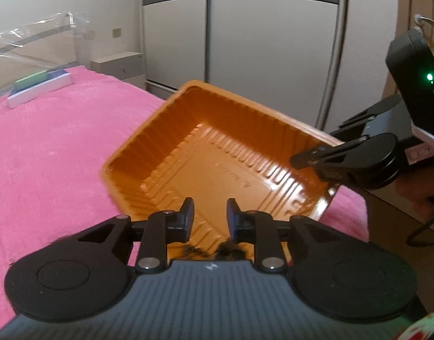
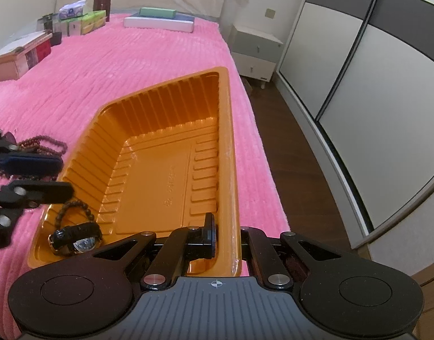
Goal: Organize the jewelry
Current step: 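Carry the wristwatch into the tray and open the left tool, then grasp the white pearl necklace with the left tool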
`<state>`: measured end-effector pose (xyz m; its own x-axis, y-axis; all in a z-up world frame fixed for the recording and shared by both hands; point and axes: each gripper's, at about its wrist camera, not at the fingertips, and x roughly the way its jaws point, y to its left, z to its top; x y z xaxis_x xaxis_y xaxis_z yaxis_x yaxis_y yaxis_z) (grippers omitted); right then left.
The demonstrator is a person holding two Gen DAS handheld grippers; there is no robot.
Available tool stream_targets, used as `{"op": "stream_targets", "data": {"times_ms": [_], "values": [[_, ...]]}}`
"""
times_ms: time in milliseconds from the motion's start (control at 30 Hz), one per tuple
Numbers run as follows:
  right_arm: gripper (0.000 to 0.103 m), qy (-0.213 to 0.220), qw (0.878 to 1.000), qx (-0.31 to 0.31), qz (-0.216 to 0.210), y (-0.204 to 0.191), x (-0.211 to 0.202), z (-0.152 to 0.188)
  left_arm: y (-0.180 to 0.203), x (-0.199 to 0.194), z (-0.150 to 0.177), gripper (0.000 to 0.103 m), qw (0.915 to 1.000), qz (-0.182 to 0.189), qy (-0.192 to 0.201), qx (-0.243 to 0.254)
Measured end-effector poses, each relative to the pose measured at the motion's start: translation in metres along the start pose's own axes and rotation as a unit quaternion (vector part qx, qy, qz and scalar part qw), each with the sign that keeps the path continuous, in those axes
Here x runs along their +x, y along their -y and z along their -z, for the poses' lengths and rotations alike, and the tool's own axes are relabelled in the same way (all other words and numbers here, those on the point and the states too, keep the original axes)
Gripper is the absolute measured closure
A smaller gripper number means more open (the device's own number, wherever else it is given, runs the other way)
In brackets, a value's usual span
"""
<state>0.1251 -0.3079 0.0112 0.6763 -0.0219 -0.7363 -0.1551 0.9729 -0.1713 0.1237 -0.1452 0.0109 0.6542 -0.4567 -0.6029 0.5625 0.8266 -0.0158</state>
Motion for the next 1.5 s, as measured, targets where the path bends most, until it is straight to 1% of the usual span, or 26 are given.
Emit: {"op": "stream_targets", "data": {"times_ms": [167, 333, 467, 600, 733, 800, 933, 1033, 1133, 1300, 1367, 1500], "values": [[0.099, 0.001, 1.000, -0.001, -0.001, 0.000, 0.001, 0.001, -0.031, -0.022, 0.017, 0.078, 0.9982, -0.047, -0.001, -0.036], [0.099, 0.001, 1.000, -0.002, 0.000, 0.000, 0.001, 0.002, -0.062, -0.044, 0.040, 0.075, 0.9924, -0.098, -0.008, -0.074], [0.099, 0.001, 1.000, -0.002, 0.000, 0.000, 0.001, 0.002, -0.087, -0.062, 0.058, 0.075, 0.9847, -0.141, -0.014, -0.101], [0.099, 0.000, 1.000, -0.003, 0.001, 0.000, 0.001, 0.002, -0.107, -0.074, 0.076, 0.074, 0.9762, -0.184, -0.025, -0.111], [0.099, 0.000, 1.000, -0.004, 0.002, -0.001, 0.000, 0.002, -0.123, -0.078, 0.089, 0.073, 0.9686, -0.213, -0.036, -0.123], [0.099, 0.000, 1.000, -0.004, 0.002, -0.001, 0.000, 0.002, -0.129, -0.078, 0.095, 0.073, 0.9661, -0.220, -0.041, -0.128], [0.099, -0.001, 1.000, -0.005, 0.003, -0.001, 0.001, 0.002, -0.135, -0.074, 0.105, 0.073, 0.9630, -0.231, -0.049, -0.131], [0.099, -0.002, 1.000, -0.006, 0.003, -0.001, 0.002, 0.003, -0.136, -0.068, 0.109, 0.073, 0.9644, -0.225, -0.054, -0.129], [0.099, -0.003, 1.000, -0.006, 0.004, -0.002, 0.002, 0.003, -0.130, -0.063, 0.112, 0.073, 0.9683, -0.204, -0.052, -0.134], [0.099, -0.003, 1.000, -0.006, 0.005, -0.002, 0.003, 0.003, -0.113, -0.048, 0.106, 0.073, 0.9760, -0.163, -0.048, -0.136], [0.099, -0.003, 1.000, -0.007, 0.005, -0.001, 0.003, 0.004, -0.108, -0.040, 0.102, 0.073, 0.9780, -0.153, -0.048, -0.134], [0.099, -0.004, 1.000, -0.006, 0.006, -0.002, 0.004, 0.003, -0.103, -0.020, 0.095, 0.074, 0.9800, -0.140, -0.058, -0.129]]}}
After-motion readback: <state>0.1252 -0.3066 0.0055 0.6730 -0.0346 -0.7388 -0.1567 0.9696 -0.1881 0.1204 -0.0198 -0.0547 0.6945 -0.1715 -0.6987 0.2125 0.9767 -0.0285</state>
